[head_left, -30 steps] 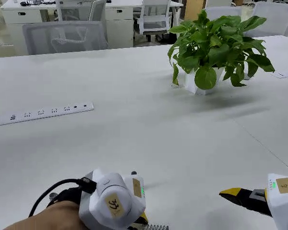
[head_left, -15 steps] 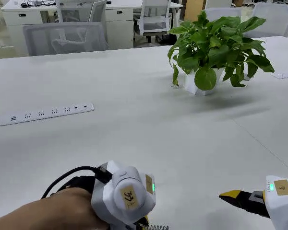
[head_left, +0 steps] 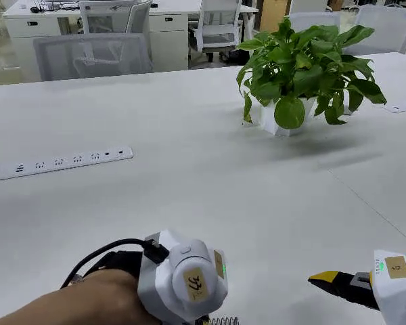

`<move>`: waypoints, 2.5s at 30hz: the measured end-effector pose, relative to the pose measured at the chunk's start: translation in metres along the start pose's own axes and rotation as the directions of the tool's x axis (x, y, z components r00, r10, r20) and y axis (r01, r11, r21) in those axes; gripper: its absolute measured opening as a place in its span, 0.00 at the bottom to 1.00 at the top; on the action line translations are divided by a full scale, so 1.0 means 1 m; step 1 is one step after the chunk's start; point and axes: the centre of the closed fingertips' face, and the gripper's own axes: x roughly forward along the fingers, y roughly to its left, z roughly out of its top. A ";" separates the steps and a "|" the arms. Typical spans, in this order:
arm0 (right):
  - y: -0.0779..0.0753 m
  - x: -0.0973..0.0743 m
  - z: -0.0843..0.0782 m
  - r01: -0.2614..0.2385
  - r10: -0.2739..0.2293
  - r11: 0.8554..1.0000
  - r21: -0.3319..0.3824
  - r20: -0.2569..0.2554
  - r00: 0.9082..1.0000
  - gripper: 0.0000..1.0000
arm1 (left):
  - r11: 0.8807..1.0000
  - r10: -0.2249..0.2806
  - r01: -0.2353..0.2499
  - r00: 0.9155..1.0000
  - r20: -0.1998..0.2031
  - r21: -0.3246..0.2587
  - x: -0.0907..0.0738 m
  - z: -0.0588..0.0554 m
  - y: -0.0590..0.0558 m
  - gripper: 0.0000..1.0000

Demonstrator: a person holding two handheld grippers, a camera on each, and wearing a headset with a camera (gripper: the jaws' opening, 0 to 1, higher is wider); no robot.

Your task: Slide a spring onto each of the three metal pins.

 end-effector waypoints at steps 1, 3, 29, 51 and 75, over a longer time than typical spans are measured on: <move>0.000 0.000 0.001 0.001 -0.001 1.000 0.001 0.003 1.000 0.95 | 1.000 0.011 -0.010 1.000 0.013 -0.016 -0.001 -0.001 -0.001 0.10; 0.000 -0.001 0.001 0.001 -0.001 1.000 0.004 0.006 1.000 0.95 | 0.999 0.036 -0.035 0.999 0.031 -0.022 -0.002 -0.002 -0.001 0.10; 0.034 0.026 0.028 -0.134 0.135 0.990 -0.038 0.019 0.991 0.90 | 0.927 0.260 -0.146 0.914 0.311 -0.346 -0.057 -0.001 -0.020 0.10; 0.071 0.054 0.099 -0.398 0.402 0.913 -0.089 0.028 0.915 0.41 | 0.901 0.305 -0.154 0.890 0.339 -0.407 -0.089 -0.026 -0.030 0.10; 0.088 0.057 0.111 -0.524 0.525 0.845 -0.106 -0.021 0.851 0.14 | 0.930 0.282 -0.157 0.884 0.373 -0.332 -0.098 -0.017 -0.034 0.10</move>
